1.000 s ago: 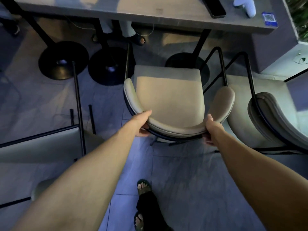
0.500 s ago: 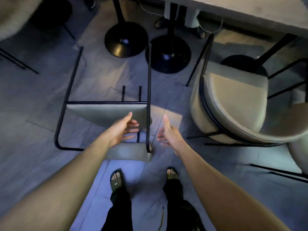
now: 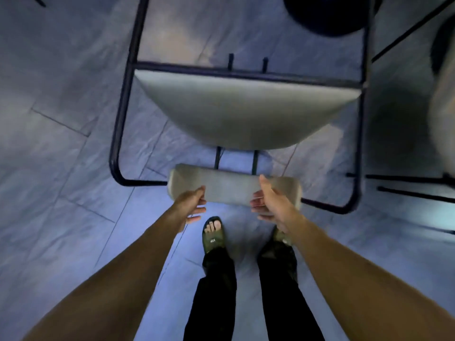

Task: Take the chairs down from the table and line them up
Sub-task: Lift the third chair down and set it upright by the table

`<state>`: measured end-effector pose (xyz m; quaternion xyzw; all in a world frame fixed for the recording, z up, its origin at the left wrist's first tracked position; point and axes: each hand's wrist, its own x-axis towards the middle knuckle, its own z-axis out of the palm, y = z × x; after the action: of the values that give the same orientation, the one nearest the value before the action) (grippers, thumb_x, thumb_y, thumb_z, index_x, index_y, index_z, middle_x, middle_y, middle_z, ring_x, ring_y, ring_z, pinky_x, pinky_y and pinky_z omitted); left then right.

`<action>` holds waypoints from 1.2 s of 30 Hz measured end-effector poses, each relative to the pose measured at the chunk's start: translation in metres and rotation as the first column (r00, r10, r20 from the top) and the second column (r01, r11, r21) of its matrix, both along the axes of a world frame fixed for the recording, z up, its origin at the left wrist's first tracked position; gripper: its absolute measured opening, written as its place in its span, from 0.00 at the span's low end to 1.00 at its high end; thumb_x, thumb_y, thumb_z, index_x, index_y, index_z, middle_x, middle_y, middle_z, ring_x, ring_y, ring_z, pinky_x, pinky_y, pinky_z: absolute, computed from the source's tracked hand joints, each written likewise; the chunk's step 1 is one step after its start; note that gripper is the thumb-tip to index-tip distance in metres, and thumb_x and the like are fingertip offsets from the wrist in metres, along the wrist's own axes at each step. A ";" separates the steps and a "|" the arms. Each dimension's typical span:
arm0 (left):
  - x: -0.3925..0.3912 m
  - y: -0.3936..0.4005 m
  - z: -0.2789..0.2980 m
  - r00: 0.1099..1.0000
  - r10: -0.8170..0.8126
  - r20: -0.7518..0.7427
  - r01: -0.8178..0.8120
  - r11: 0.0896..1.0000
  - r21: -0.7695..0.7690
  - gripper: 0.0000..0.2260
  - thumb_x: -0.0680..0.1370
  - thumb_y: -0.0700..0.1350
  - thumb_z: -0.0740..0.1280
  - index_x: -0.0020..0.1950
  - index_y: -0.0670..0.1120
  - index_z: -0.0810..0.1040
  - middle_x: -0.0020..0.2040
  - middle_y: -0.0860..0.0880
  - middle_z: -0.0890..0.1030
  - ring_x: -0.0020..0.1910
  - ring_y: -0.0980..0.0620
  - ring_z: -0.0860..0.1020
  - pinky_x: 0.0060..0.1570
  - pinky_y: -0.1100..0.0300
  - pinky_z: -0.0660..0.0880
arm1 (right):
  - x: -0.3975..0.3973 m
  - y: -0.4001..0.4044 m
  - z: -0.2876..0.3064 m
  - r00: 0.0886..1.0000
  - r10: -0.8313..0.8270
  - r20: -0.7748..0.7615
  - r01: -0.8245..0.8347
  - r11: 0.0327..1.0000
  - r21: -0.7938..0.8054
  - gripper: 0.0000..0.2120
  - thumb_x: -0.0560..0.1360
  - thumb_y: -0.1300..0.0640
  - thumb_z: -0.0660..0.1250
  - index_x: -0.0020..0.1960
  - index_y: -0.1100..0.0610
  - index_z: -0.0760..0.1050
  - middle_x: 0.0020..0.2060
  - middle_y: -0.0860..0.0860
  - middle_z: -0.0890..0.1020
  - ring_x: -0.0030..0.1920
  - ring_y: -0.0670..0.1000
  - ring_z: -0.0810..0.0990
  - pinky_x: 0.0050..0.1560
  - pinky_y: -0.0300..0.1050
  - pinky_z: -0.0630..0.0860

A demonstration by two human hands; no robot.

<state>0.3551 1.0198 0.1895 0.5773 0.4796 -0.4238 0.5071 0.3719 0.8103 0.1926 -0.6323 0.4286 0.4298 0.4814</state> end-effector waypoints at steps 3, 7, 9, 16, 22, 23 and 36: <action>-0.007 0.010 -0.073 0.993 0.109 -0.042 -0.108 0.994 0.009 0.16 0.78 0.59 0.62 0.53 0.47 0.74 0.55 0.47 0.77 0.48 0.51 0.78 0.55 0.55 0.72 | -0.023 0.011 -0.082 0.994 -0.005 -0.113 0.005 1.000 0.003 0.27 0.77 0.34 0.53 0.46 0.56 0.75 0.37 0.51 0.81 0.40 0.51 0.81 0.40 0.42 0.75; -0.015 0.012 -0.154 0.967 0.232 -0.109 -0.233 0.973 0.006 0.27 0.76 0.60 0.65 0.70 0.46 0.70 0.66 0.46 0.74 0.60 0.49 0.75 0.62 0.51 0.71 | -0.044 0.010 -0.166 0.978 -0.041 -0.204 0.051 0.998 0.040 0.27 0.76 0.31 0.53 0.46 0.54 0.74 0.44 0.52 0.82 0.44 0.51 0.81 0.42 0.45 0.75; -0.017 0.011 -0.189 0.954 0.270 -0.134 -0.269 0.963 0.023 0.27 0.75 0.60 0.67 0.68 0.48 0.70 0.67 0.46 0.74 0.59 0.49 0.75 0.62 0.51 0.72 | -0.051 0.007 -0.204 0.972 -0.080 -0.221 0.086 0.996 0.021 0.28 0.75 0.30 0.53 0.47 0.54 0.74 0.45 0.52 0.82 0.44 0.52 0.81 0.43 0.45 0.75; -0.033 0.009 -0.266 0.886 0.403 -0.229 -0.402 0.914 0.053 0.33 0.70 0.62 0.71 0.70 0.48 0.69 0.61 0.47 0.72 0.64 0.47 0.74 0.62 0.49 0.73 | -0.064 0.012 -0.288 0.934 -0.195 -0.299 0.202 0.979 -0.009 0.29 0.72 0.28 0.55 0.44 0.55 0.72 0.41 0.51 0.80 0.45 0.51 0.81 0.45 0.48 0.77; -0.046 -0.001 -0.300 0.818 0.531 -0.219 -0.545 0.838 -0.002 0.30 0.73 0.58 0.70 0.70 0.46 0.67 0.68 0.45 0.73 0.68 0.46 0.72 0.64 0.48 0.72 | -0.075 0.016 -0.327 0.868 -0.383 -0.317 0.402 0.916 -0.006 0.32 0.69 0.28 0.60 0.50 0.57 0.74 0.42 0.53 0.79 0.46 0.52 0.80 0.49 0.49 0.78; -0.046 -0.002 -0.304 0.814 0.539 -0.215 -0.555 0.832 -0.013 0.29 0.73 0.58 0.70 0.68 0.45 0.68 0.68 0.45 0.73 0.68 0.47 0.72 0.64 0.49 0.72 | -0.076 0.017 -0.331 0.858 -0.409 -0.312 0.429 0.903 -0.005 0.33 0.69 0.28 0.61 0.52 0.58 0.75 0.41 0.53 0.79 0.45 0.51 0.80 0.47 0.48 0.78; -0.056 -0.009 -0.331 0.724 0.680 -0.116 -0.689 0.706 -0.162 0.24 0.73 0.57 0.71 0.65 0.48 0.75 0.54 0.49 0.81 0.52 0.51 0.80 0.57 0.53 0.73 | -0.092 0.012 -0.362 0.619 -0.747 -0.242 0.785 0.600 0.154 0.20 0.69 0.40 0.72 0.54 0.53 0.79 0.42 0.46 0.84 0.44 0.45 0.78 0.52 0.42 0.77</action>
<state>0.2991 1.0108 -0.1419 0.2960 0.6276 -0.2636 0.6700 0.2797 0.8223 -0.1691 -0.2871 0.6374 0.2772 0.6591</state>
